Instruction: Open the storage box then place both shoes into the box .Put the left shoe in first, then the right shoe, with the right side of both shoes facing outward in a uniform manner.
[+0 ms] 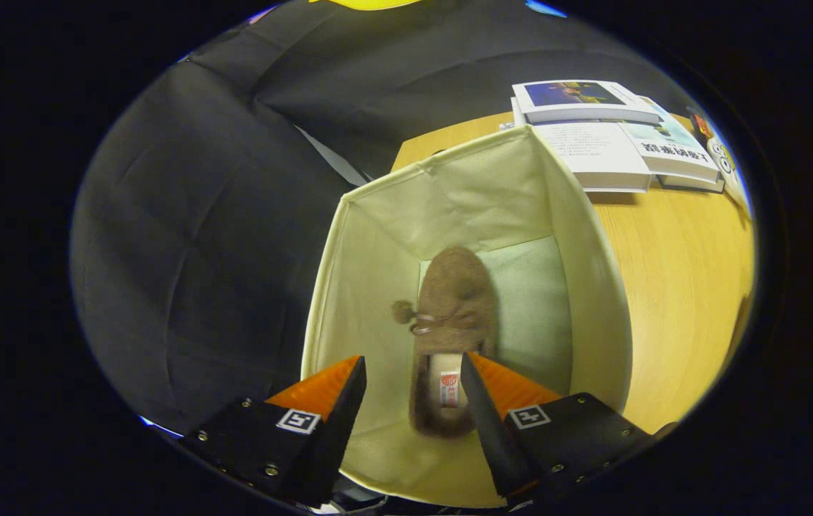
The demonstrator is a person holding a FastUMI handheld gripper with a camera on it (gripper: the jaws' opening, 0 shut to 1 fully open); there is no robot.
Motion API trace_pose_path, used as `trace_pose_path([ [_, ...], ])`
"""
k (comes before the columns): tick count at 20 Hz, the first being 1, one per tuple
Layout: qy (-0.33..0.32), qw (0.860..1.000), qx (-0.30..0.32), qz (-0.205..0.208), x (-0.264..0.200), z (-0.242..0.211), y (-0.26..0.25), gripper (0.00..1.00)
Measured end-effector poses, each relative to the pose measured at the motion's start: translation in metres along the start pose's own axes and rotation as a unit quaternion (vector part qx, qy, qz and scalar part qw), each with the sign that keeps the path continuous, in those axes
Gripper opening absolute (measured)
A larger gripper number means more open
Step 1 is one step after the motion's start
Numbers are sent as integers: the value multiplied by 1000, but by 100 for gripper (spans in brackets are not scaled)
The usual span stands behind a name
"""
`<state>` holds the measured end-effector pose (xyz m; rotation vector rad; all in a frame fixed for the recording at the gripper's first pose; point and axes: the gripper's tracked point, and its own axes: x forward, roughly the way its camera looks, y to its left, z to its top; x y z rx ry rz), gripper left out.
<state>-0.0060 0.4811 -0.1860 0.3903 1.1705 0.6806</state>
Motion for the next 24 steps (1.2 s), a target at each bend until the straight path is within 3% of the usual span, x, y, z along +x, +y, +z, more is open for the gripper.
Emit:
trace_pose_path([
  [1,-5,1000,-4,4,-7,2,-1,81],
  [4,-23,999,-16,35,-33,12,8,98],
  [9,-65,995,-68,16,-86,30,-14,98],
  [14,-98,993,-68,-5,-132,44,-58,97],
  [24,-122,985,-43,-113,-217,23,-197,98],
])
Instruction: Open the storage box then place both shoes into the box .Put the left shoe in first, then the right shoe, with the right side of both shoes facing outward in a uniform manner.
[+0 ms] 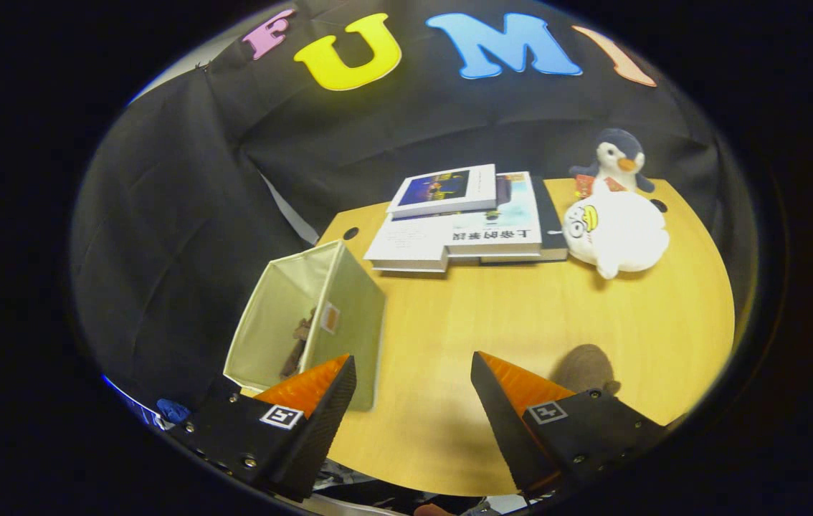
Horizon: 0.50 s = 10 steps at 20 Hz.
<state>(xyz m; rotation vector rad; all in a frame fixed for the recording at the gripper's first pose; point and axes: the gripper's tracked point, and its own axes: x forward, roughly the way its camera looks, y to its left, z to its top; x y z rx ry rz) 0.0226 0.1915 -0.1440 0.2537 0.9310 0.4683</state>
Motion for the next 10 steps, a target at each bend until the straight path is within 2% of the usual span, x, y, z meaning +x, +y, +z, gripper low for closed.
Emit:
trace_pose_path([
  [10,20,994,36,-99,-44,-45,-128,98],
])
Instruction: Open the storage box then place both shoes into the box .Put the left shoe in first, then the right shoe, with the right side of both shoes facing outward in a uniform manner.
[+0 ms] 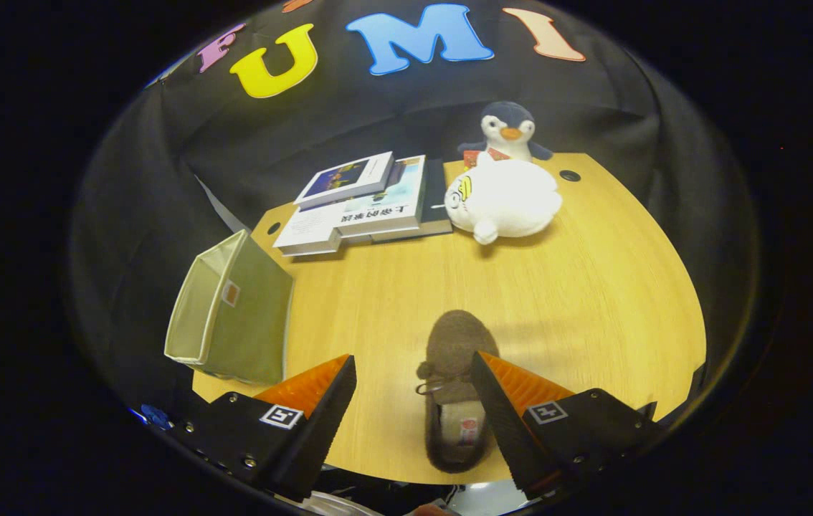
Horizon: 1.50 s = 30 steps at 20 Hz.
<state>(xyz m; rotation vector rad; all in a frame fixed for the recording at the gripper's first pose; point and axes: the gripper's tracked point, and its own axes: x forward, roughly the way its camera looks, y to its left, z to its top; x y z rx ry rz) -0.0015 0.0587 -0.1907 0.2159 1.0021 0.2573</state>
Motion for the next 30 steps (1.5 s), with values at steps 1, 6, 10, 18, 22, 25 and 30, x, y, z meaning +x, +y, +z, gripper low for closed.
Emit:
trace_pose_path([
  [1,6,1000,1,-8,-1,-8,-9,98],
  [6,40,998,-13,-53,2,-42,-51,98],
  [10,80,991,-41,-96,13,-69,-75,98],
  [18,126,986,-44,-103,41,-98,-79,79],
  [22,124,988,-1,-91,45,-95,-74,42],
  [25,120,988,10,-94,50,-94,-79,42],
  [30,119,987,77,-78,45,-89,-74,1],
])
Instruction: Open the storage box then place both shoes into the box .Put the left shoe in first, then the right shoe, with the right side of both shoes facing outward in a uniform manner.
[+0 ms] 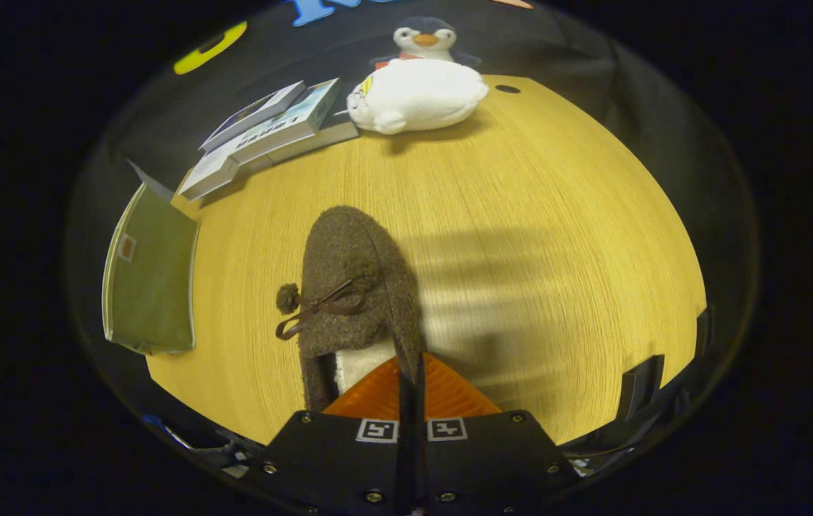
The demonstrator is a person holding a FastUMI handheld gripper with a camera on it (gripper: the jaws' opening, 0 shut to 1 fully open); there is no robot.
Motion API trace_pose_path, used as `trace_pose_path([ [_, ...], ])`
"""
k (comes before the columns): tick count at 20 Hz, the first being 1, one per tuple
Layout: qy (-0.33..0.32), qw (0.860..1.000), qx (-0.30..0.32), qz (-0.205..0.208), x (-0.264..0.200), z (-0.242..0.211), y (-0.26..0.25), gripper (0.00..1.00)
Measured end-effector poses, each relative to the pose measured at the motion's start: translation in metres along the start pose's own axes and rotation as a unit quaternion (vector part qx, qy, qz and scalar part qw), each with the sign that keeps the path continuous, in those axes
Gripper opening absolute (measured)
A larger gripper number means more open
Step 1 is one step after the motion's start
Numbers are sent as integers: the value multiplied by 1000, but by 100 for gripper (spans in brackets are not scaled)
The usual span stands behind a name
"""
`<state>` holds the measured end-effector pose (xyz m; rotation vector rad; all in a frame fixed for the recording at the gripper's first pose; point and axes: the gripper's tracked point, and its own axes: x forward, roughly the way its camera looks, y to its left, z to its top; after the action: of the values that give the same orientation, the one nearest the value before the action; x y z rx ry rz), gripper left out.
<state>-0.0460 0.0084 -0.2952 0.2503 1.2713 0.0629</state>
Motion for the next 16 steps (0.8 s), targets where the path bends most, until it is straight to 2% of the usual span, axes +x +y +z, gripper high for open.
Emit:
trace_pose_path([
  [4,12,998,45,45,-5,-6,15,1],
  [16,-29,993,31,109,-45,34,88,0],
])
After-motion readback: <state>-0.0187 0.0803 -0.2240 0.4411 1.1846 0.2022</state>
